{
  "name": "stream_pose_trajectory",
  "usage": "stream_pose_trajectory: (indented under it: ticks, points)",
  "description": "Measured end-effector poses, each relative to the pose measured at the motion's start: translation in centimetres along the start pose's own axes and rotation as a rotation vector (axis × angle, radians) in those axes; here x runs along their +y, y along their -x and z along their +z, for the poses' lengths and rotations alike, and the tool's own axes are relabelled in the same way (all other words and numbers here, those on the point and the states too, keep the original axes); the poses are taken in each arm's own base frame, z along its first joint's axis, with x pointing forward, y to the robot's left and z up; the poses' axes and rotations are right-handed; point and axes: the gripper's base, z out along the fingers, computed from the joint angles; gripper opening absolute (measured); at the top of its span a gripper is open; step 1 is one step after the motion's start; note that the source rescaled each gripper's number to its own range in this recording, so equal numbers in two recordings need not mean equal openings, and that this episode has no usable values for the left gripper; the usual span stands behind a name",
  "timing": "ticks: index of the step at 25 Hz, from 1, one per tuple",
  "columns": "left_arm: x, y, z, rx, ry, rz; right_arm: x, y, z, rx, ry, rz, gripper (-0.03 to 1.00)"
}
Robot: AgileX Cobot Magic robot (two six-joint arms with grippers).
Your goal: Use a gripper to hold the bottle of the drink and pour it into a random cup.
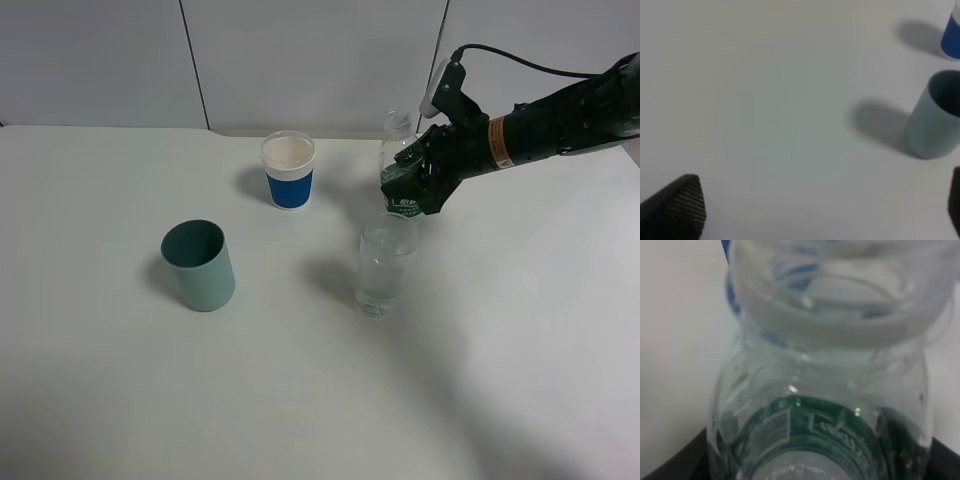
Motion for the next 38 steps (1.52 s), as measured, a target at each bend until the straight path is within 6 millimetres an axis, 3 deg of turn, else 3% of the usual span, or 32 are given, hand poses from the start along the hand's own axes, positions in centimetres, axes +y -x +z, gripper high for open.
stream_pose_trajectory:
  ticks: [22,24,27,29,32,38]
  points:
    - [0.00,0.00,0.00,0.000,0.000,0.000,0.45,-0.67,0.73,-0.025,0.059,0.009,0.02]
    - [0.00,0.00,0.00,0.000,0.000,0.000,0.53,-0.64,0.75,-0.032,0.068,0.010,0.22]
    - [0.00,0.00,0.00,0.000,0.000,0.000,0.55,-0.62,0.75,-0.035,0.071,0.010,0.62]
    - [0.00,0.00,0.00,0.000,0.000,0.000,0.55,-0.62,0.75,-0.035,0.071,0.010,0.78]
    - [0.00,0.00,0.00,0.000,0.000,0.000,0.55,-0.62,0.75,-0.035,0.071,0.011,0.87]
    - [0.00,0.00,0.00,0.000,0.000,0.000,0.49,0.16,0.18,-0.047,0.060,0.037,0.88]
